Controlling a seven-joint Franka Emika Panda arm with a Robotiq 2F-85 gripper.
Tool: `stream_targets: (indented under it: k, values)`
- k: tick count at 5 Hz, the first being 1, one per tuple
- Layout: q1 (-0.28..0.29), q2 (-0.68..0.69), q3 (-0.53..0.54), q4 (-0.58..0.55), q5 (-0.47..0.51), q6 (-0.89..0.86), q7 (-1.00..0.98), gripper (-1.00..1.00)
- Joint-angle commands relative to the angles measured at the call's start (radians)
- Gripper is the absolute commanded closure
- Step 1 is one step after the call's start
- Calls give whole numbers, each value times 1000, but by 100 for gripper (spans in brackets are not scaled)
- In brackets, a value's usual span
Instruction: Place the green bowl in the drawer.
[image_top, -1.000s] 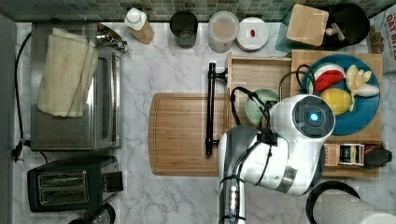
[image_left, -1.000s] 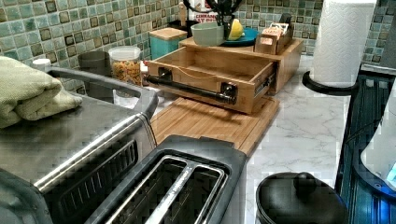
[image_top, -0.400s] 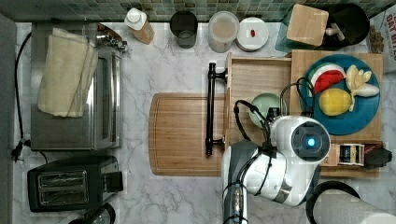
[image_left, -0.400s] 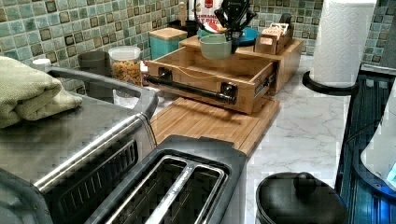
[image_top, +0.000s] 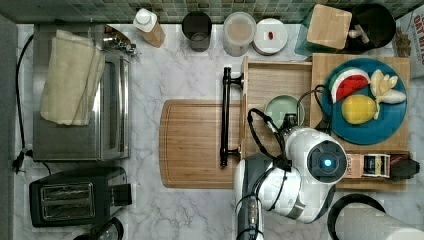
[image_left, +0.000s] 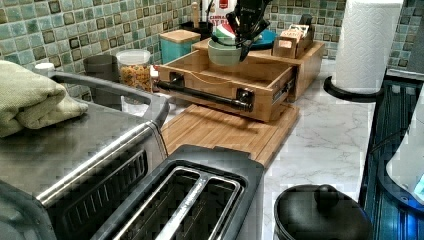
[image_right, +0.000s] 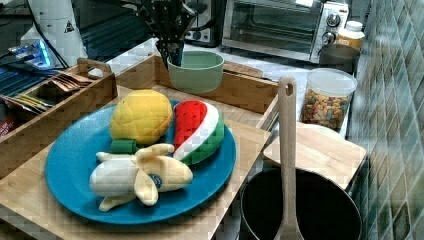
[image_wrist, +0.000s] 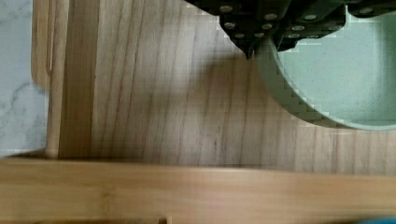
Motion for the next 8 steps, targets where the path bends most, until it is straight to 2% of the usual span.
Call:
stream_targets:
  k: [1,2,4,5,6,7,8]
  values:
    - [-6,99,-20,24,139,93,-222,100]
    - [-13,134,-22,58,170,62,-263,100]
    - [-11,158,-20,60,152,95,-238,100]
    - [-10,165,-18,72,157,76,-231,-100]
    - [13,166,-44,82,171,55,-242,-100]
    - [-4,158,-20,93,128,30,-212,-100]
    - [-5,158,-20,93,128,30,-212,-100]
